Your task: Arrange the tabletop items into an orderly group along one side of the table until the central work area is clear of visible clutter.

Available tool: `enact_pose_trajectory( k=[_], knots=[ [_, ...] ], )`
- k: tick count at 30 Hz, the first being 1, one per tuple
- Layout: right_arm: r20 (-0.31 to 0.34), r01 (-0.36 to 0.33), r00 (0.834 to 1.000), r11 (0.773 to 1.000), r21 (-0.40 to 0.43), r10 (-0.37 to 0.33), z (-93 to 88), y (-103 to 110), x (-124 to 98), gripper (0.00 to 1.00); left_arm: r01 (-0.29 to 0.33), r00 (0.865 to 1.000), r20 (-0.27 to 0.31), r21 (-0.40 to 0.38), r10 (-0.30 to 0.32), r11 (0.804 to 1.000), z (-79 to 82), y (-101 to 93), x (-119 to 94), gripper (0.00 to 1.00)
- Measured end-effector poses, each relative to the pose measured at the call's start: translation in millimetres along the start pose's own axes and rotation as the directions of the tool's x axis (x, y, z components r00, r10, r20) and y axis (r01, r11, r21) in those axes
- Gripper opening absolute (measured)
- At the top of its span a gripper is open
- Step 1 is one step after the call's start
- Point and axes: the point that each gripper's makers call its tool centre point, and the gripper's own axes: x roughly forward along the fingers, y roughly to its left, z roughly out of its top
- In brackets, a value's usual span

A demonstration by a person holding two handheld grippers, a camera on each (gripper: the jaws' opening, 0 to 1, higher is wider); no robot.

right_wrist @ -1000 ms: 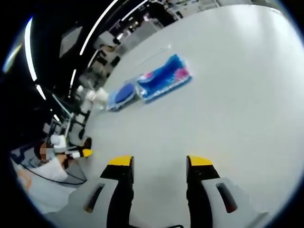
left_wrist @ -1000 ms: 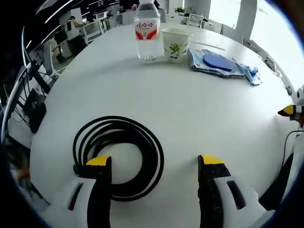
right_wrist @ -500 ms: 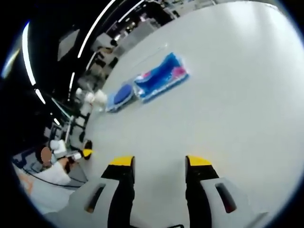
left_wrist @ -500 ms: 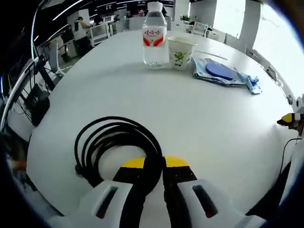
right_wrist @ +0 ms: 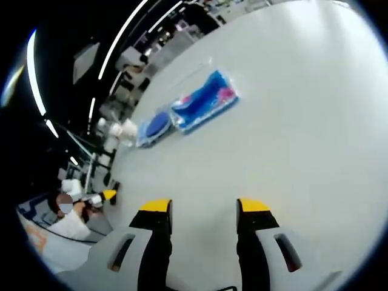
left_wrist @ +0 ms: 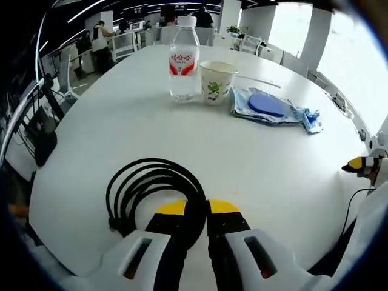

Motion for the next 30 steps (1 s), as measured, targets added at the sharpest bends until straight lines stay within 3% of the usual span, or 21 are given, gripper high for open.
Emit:
enact_pose_trajectory(
  k=[5,9,13,16,19,26,30],
  knots=[
    [0.002,-0.004,1.0,1.0,-0.002,0.004,-0.1,3.1,1.5,0.4,0.094,0.993,0.072,0.004,-0.094,0.996,23.3,-33.5,-10.3,0.08],
    [-0.004,-0.008,1.0,1.0,-0.007,0.008,-1.1,4.6,3.3,0.4,0.183,0.972,0.145,0.025,-0.184,0.983,47.0,-67.6,-16.1,0.06],
    [0.0,-0.013,1.0,1.0,-0.007,0.013,0.2,6.4,2.4,0.4,0.238,0.953,0.191,0.003,-0.234,0.971,66.9,-83.9,-20.4,0.02],
    [0.003,-0.011,1.0,1.0,-0.007,0.011,0.9,4.8,1.2,0.4,0.293,0.931,0.22,0.02,-0.29,0.956,82.4,-100.3,-27.4,0.01],
    [0.01,-0.01,1.0,1.0,0.002,0.01,1.6,3.1,0.0,0.4,0.314,0.919,0.237,0.043,-0.314,0.949,94.2,-113.0,-34.9,0.01],
    [0.022,-0.018,1.0,1.0,0.013,0.018,1.5,4.9,0.1,0.4,0.446,0.838,0.328,0.049,-0.437,0.893,128.6,-152.2,-63.9,0.01],
    [0.022,-0.026,0.999,1.0,0.012,0.025,0.3,7.8,0.8,0.4,0.483,0.809,0.344,0.076,-0.477,0.873,140.5,-168.5,-75.9,0.01]
  ],
)
